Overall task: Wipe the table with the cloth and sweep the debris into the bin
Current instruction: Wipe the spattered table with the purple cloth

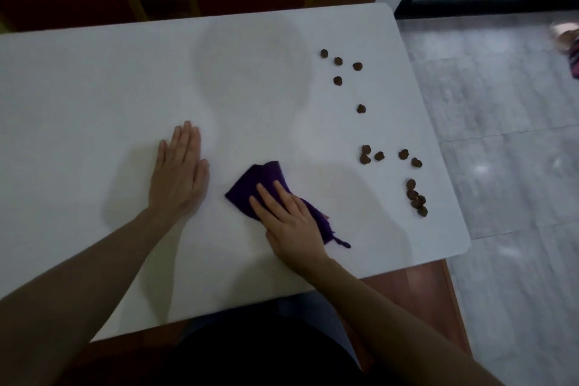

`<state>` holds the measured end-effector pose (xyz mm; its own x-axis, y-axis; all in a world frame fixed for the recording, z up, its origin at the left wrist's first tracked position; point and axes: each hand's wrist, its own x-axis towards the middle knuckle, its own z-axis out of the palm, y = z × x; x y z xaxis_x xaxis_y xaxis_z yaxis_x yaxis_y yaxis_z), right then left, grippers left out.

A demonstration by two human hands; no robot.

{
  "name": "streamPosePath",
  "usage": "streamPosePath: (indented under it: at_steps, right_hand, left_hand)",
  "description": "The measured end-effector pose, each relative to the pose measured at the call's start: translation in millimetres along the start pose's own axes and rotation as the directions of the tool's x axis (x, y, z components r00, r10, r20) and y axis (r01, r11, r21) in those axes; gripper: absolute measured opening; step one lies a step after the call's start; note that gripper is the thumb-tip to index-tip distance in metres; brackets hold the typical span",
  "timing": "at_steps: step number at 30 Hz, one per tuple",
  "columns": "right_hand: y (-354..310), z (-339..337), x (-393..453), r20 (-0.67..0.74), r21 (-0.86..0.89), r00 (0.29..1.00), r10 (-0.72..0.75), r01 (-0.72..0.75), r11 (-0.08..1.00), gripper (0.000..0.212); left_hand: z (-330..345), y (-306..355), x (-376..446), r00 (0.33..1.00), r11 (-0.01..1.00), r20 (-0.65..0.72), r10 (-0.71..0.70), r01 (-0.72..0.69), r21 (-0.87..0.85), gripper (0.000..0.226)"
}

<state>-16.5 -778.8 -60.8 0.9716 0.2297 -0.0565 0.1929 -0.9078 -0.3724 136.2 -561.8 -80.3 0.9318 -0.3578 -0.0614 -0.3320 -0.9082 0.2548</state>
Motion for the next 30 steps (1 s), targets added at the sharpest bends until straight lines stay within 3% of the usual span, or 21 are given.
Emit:
streamPosePath:
  at_steps: [4, 8, 16, 22, 25, 30]
  right_hand:
    - [5, -8, 63, 0.033, 0.000, 0.999, 0.000, 0.000, 1.000, 0.059]
    - [34, -22, 93, -0.034, 0.015, 0.990, 0.140, -0.139, 0.990, 0.061]
    - [130, -60, 74, -0.212, 0.035, 0.858, 0.468, -0.472, 0.881, 0.053]
    - [138, -62, 73, -0.258, 0.070, 0.800, 0.542, -0.544, 0.836, 0.051]
    - [111, -52, 73, -0.251, 0.071, 0.835, 0.489, -0.488, 0.870, 0.052]
    - [39, -18, 89, -0.135, 0.019, 0.962, 0.236, -0.236, 0.972, 0.059]
  left_hand:
    - [-9, -18, 45, 1.000, 0.999, -0.023, -0.013, 0.013, 0.032, 0.064]
    - [-10, -31, 68, 1.000, 0.998, 0.013, -0.026, 0.025, 0.058, 0.066]
    - [-7, -37, 68, 1.000, 0.996, 0.024, -0.017, 0.014, 0.092, 0.067]
    - [-9, -37, 68, 0.999, 0.997, 0.039, -0.028, 0.024, 0.078, 0.067]
    - [-11, -39, 69, 0.999, 0.999, 0.046, -0.015, 0.013, 0.039, 0.068]
    - [-22, -50, 101, 0.999, 0.999, 0.040, 0.018, -0.020, 0.028, 0.066]
